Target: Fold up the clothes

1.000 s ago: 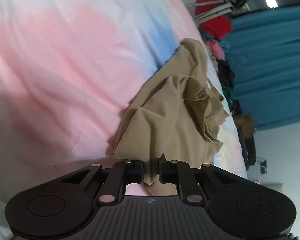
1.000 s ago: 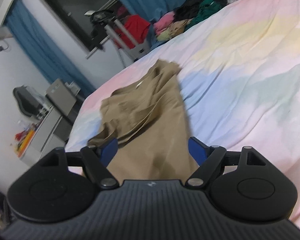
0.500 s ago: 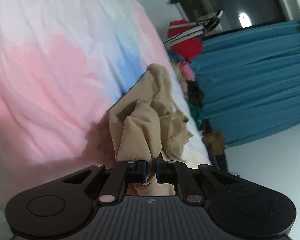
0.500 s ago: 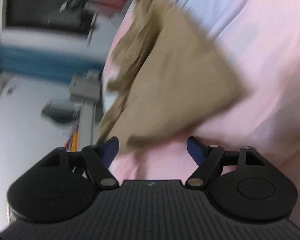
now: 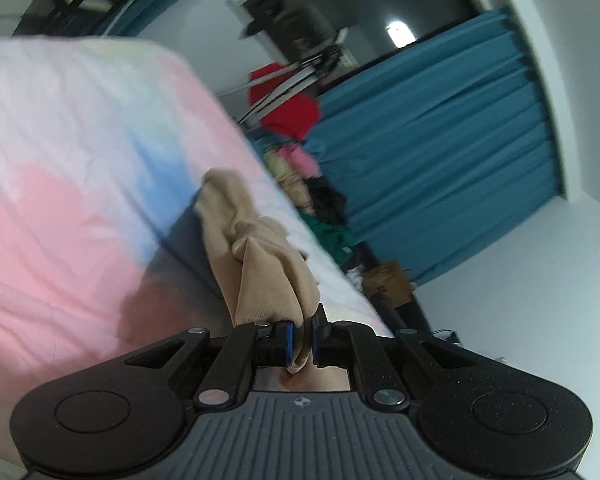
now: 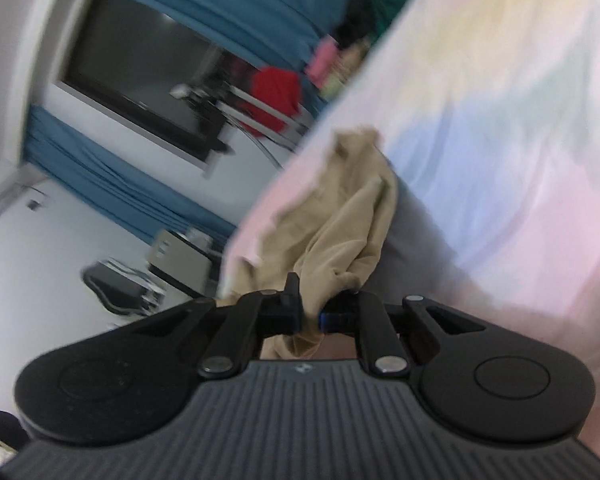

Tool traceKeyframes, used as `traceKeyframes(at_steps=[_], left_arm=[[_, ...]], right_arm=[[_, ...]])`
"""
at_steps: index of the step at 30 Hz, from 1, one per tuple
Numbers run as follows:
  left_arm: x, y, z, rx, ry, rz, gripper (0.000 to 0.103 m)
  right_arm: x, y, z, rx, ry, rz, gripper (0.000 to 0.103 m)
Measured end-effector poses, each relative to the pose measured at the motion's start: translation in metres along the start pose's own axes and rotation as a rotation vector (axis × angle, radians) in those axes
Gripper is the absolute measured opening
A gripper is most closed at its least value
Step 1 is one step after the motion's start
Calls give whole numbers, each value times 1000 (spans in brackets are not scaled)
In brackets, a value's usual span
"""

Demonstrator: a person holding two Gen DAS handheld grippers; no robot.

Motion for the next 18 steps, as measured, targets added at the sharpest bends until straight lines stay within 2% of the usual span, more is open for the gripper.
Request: traceKeyframes(at_steps=[3,9,12,14,18], left_arm=[[19,-6,27,31,-43,-36,8],[54,-41,97,43,-61,42,8],[62,-69,133,44,-12,55,8],[61,-77,138,31,13,70,8],[62,-81,138,21,43,65,8]], right_arm=[[-19,9,24,30,44,20,12],[-30,-3,86,10,64,3,12],[-18,-28,124,-1,64,-52,12],[-7,-40,137,-4,52,-83,12],[-4,-38,128,9,31,-75,12]])
Point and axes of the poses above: each gripper's, at about its wrist camera, not at the fingertips, and z roughly against the way its jaws point, x to its right, y to its top, the point moved 2 cm from there along -z, roughly the way its jaws point, and after that the axes turned 5 degrees about -z, right-handed, at the moved point
